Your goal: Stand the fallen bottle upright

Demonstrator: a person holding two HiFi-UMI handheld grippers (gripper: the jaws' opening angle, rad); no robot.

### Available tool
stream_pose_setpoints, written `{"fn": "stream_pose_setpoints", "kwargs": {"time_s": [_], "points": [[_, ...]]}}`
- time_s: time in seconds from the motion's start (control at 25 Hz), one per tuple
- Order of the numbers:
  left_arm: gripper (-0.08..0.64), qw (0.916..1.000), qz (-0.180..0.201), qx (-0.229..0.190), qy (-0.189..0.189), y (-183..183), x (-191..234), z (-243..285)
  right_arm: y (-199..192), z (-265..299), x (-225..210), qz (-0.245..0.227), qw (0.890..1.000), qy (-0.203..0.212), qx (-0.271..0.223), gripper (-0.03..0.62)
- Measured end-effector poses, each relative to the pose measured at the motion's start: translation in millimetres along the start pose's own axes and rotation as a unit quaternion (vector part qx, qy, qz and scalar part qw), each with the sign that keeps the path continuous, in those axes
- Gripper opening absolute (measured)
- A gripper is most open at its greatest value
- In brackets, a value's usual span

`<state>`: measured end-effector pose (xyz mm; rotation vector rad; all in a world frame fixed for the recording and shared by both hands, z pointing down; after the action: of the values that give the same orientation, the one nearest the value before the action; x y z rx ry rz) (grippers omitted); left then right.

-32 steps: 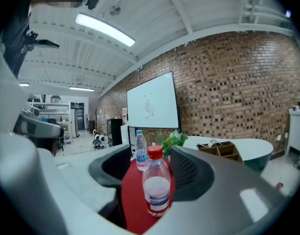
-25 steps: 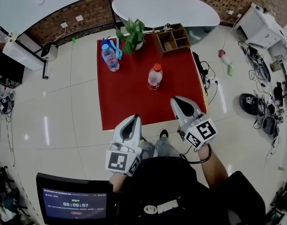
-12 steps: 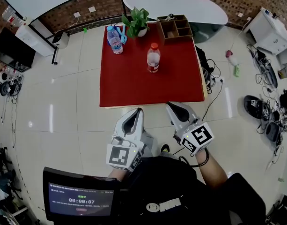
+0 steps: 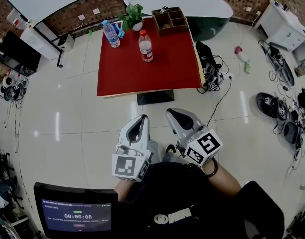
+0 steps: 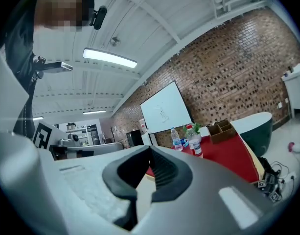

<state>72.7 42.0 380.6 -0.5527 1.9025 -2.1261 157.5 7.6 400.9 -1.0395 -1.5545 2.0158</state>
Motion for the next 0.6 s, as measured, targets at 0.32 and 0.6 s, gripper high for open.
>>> {"fn": "stream_pose_setpoints", "kwargs": {"time_s": [0.32,0.6], "points": [[0.002,0.9997,-0.01,0.002,-0.022,-4.4,-19.7,-17.0,-4.5,-12.3,25.0,0.01,1.0,-0.006,0.002,0.005],[0.002,0.9993,-0.028,0.004,-0.025,2.8,-6.5,-25.0,0.3,-7.5,41.4,-0.016,1.0,-0.021,-0.002,0.003]]}}
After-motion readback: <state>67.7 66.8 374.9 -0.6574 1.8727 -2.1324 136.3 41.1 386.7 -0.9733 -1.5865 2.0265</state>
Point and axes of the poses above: the fingertips, and each gripper's own axes: z forward along the fingers, x to its left, y out of its top, the point moved 1 cm from there along -z, backward along the fingers, and after that the axes turned 11 degrees about -y, right-handed, at the moved point
